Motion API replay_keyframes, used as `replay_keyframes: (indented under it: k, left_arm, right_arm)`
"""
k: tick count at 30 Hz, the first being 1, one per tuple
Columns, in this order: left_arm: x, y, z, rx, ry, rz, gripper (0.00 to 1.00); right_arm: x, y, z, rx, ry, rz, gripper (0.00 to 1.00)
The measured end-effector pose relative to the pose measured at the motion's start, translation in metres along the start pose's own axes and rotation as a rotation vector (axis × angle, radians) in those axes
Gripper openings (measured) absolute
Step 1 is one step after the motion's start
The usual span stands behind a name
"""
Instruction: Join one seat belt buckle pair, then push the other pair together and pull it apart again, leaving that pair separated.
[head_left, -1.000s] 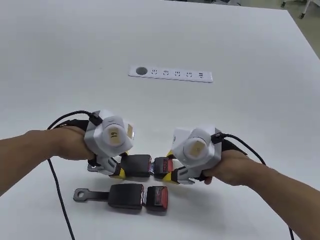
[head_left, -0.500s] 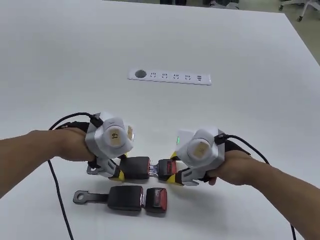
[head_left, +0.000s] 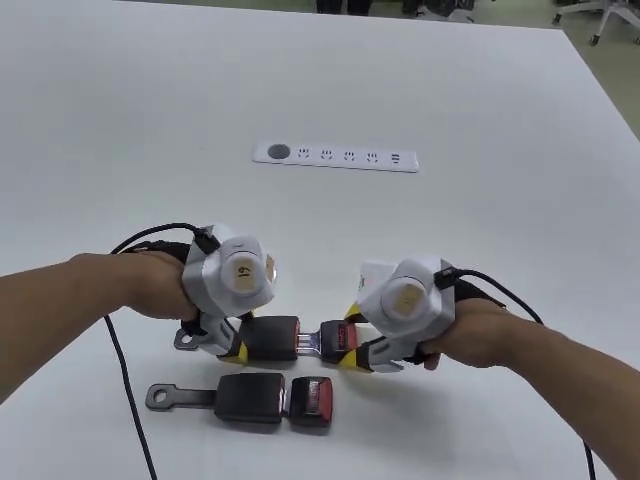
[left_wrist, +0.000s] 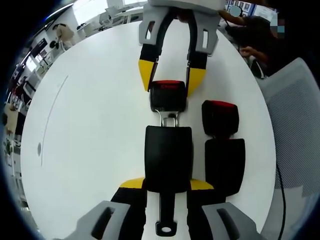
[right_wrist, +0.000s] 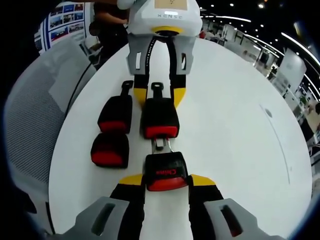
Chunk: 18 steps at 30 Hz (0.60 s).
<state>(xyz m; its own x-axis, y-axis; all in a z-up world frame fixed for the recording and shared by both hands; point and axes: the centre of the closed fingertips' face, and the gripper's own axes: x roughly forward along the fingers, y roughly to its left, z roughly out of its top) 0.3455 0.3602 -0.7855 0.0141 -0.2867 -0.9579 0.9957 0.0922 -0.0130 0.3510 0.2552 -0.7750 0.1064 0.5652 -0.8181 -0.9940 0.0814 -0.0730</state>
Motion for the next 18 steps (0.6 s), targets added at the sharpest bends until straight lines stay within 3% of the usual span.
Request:
replay_keyframes:
  k: [18]
  left_arm:
    - [-0.002, -0.002, 0.002, 0.002, 0.038, -0.002, 0.31]
  right_arm:
    - [-0.016, -0.001, -0.026, 0.003, 0.045, -0.005, 0.29]
